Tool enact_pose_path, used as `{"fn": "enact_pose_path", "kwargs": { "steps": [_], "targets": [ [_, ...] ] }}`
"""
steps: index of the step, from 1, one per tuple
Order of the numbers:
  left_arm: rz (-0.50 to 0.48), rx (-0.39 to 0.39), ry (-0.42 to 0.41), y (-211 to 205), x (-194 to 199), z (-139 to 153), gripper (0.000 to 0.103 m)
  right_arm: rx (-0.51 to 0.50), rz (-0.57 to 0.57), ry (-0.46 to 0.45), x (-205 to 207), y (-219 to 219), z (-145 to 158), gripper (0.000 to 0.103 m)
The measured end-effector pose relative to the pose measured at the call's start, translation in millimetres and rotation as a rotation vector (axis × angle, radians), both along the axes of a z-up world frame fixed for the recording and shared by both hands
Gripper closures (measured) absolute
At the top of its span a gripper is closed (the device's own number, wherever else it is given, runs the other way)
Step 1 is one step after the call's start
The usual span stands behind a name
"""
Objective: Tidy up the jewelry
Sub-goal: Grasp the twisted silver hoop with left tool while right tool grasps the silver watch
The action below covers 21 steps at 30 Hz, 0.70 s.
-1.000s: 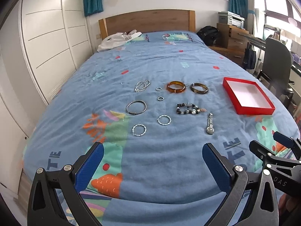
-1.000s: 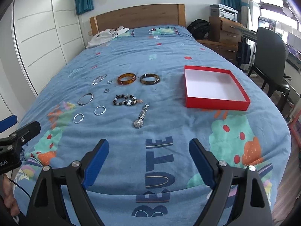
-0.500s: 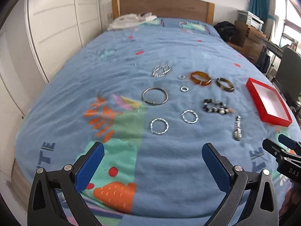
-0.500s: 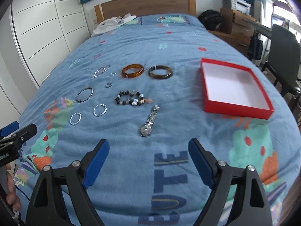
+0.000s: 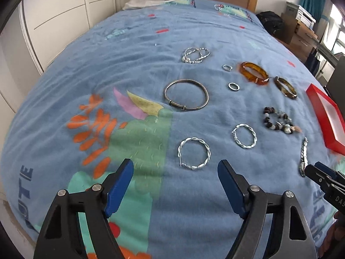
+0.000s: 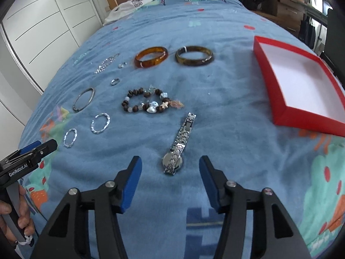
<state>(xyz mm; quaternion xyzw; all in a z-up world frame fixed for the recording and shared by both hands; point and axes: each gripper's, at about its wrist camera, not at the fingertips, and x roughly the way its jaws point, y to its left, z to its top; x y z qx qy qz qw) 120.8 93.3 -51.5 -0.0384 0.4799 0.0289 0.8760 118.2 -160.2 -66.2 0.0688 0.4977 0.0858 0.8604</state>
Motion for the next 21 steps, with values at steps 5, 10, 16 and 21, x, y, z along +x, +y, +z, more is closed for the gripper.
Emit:
{"fn": "enact_pose_path", "kwargs": {
  "steps": [5, 10, 16, 21],
  "targets": [
    [-0.018, 0.009, 0.029, -6, 14, -15, 0.023, 0.007, -0.002, 0.031, 10, 0, -15, 0.058],
    [-0.02, 0.017, 0.068, -10, 24, -30, 0.036, 0.014, 0.01, 0.037, 18, 1, -20, 0.074],
    [-0.035, 0.008, 0.059, -9, 25, -37, 0.057, 0.028, 0.043, 0.042, 15, 3, -22, 0.079],
    [-0.055, -0.004, 0.049, -11, 27, -33, 0.069, 0.058, 0.059, 0.042, 11, 0, -20, 0.079]
  ]
}}
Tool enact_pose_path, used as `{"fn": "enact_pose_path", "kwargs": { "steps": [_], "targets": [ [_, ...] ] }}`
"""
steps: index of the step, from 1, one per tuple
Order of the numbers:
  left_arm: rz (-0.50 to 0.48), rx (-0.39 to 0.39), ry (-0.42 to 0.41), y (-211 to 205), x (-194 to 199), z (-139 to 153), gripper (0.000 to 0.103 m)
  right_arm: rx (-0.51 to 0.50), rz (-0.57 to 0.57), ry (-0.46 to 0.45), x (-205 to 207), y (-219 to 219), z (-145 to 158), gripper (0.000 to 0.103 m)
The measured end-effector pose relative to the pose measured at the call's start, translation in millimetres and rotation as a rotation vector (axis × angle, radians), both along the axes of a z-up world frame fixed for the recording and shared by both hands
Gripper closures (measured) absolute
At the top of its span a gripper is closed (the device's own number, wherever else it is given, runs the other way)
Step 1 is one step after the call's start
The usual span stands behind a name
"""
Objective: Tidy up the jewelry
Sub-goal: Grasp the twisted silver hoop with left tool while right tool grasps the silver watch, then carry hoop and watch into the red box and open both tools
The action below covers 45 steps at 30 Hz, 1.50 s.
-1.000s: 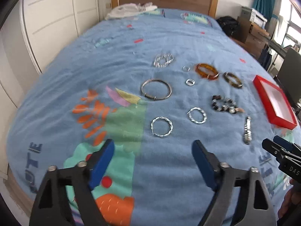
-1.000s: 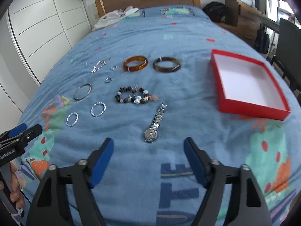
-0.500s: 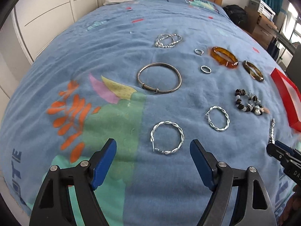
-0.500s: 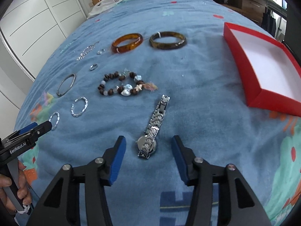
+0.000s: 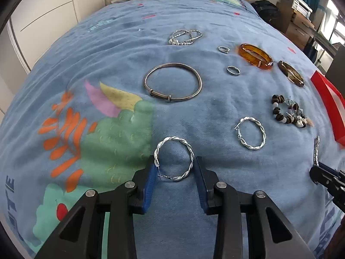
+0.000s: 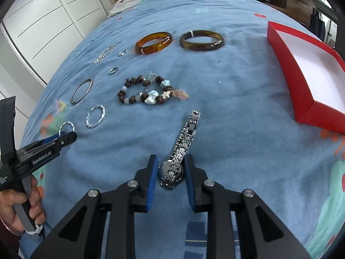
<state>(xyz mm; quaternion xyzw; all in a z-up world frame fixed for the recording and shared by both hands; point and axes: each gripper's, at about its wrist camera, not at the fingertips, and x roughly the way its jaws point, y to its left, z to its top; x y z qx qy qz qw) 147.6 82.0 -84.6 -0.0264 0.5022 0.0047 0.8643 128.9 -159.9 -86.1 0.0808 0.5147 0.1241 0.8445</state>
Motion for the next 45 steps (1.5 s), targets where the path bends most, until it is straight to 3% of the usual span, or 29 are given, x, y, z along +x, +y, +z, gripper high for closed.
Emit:
{"fn": "enact_pose_path", "kwargs": {
  "steps": [2, 3, 4, 14, 21, 27, 34, 39, 45],
  "targets": [
    [-0.005, -0.009, -0.002, 1, -2, 3, 0.069, 0.012, 0.003, -0.004, -3, -1, 2, 0.08],
    [-0.006, -0.014, -0.004, 0, -4, 5, 0.077, 0.02, 0.004, -0.004, -5, -2, 4, 0.08],
    [-0.014, -0.024, -0.002, 1, -6, 7, 0.098, 0.029, 0.003, -0.006, -7, -3, 6, 0.08],
    [-0.055, -0.09, -0.026, -9, -25, 33, 0.099, 0.057, 0.012, -0.054, -25, -9, 29, 0.08],
    [-0.13, -0.154, -0.068, -36, -29, 67, 0.099, 0.08, -0.012, -0.119, -35, -27, 60, 0.08],
    [-0.239, -0.198, -0.104, -90, -16, 101, 0.099, 0.075, -0.069, -0.202, -31, -74, 98, 0.08],
    [-0.409, -0.251, -0.13, -185, 8, 129, 0.099, 0.022, -0.15, -0.265, -10, -145, 122, 0.08],
    [-0.516, -0.274, -0.119, -252, 22, 127, 0.099, -0.022, -0.194, -0.264, 7, -195, 118, 0.08],
    [-0.595, -0.283, -0.06, -320, 42, 102, 0.099, -0.056, -0.22, -0.205, 25, -242, 83, 0.08]
  ]
}}
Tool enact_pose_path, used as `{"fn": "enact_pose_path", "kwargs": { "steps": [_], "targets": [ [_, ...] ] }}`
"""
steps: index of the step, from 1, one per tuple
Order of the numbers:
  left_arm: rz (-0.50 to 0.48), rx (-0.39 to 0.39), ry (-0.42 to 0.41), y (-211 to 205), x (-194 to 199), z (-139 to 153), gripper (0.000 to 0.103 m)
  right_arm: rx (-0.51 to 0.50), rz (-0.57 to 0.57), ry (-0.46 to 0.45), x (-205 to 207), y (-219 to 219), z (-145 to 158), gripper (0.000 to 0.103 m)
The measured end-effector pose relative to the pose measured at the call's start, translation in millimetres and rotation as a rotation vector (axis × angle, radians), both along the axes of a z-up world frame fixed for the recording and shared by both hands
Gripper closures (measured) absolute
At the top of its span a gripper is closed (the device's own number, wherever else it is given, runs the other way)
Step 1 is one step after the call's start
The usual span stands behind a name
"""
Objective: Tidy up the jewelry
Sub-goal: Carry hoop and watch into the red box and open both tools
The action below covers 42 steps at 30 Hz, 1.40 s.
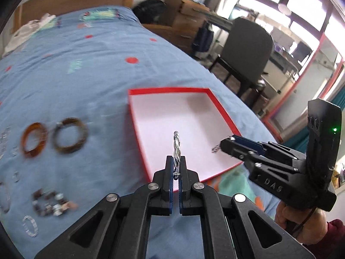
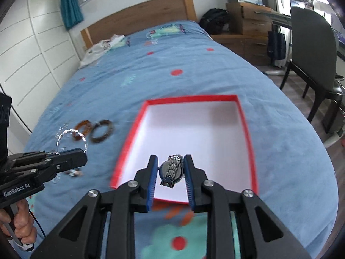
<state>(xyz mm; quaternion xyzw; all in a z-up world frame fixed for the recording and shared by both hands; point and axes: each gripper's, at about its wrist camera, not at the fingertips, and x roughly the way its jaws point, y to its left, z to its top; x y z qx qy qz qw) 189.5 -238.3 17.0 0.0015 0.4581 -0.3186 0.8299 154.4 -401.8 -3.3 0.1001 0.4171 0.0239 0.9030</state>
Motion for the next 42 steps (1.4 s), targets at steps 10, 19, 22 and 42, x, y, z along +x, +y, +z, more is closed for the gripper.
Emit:
{"fn": "enact_pose_path", "kwargs": {
  "steps": [10, 19, 22, 42],
  "targets": [
    [0.0, 0.081, 0.101, -38, 17, -55, 0.099, 0.002, -0.012, 0.08, 19, -31, -47, 0.079],
    [0.08, 0.111, 0.16, -25, -2, -69, 0.098, -0.011, 0.024, 0.08, 21, -36, -59, 0.079],
    [0.1, 0.128, 0.16, -26, -3, -69, 0.098, -0.06, 0.057, 0.115, 27, -29, -62, 0.079],
    [0.087, 0.228, 0.095, -36, 3, -64, 0.075, -0.117, 0.116, 0.167, 19, -26, -45, 0.069]
  ]
}}
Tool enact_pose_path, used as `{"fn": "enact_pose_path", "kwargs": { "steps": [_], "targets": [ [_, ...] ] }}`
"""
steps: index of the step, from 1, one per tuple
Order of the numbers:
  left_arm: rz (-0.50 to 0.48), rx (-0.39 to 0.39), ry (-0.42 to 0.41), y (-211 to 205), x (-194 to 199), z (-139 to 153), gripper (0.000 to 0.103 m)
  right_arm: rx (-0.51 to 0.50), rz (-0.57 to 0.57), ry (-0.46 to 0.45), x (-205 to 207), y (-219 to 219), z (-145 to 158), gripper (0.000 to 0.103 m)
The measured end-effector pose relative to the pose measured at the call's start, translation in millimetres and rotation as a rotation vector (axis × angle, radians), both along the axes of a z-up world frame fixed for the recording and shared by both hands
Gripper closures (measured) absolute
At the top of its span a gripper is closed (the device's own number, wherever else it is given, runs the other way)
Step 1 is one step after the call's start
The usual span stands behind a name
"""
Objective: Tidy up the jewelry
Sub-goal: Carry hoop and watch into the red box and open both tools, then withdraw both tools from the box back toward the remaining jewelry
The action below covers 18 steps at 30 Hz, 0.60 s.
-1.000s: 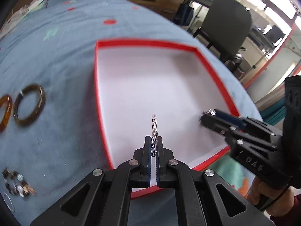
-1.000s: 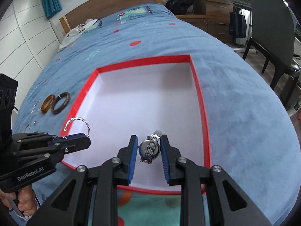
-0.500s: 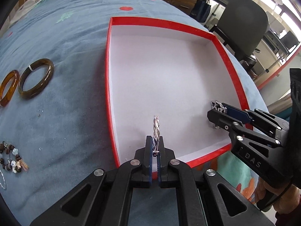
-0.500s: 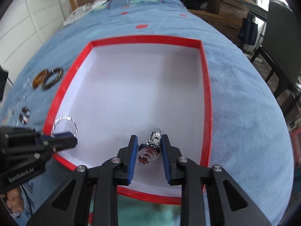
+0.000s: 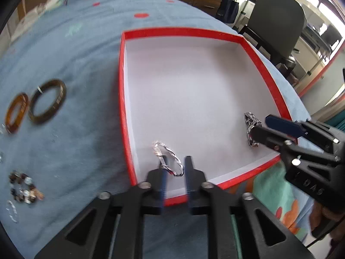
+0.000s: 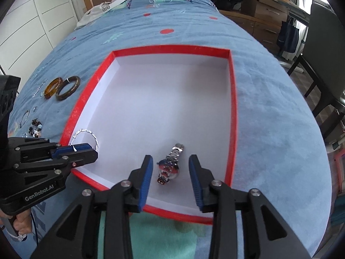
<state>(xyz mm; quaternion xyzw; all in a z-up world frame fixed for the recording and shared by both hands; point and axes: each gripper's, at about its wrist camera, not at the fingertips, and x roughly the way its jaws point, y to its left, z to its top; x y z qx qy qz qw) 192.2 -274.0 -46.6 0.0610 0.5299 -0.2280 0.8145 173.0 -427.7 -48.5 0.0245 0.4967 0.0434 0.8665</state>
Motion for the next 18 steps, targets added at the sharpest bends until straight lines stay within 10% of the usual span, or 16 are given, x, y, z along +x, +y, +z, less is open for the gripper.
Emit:
{"fn": "enact_pose_path", "kwargs": {
  "steps": [7, 18],
  "targets": [
    [-0.024, 0.014, -0.076, -6, -13, 20, 0.046, 0.001, -0.029, -0.046, -12, -3, 26, 0.069],
    [0.0, -0.055, -0.166, 29, -45, 71, 0.042, 0.002, -0.125, -0.124, -55, -9, 79, 0.069]
  ]
}}
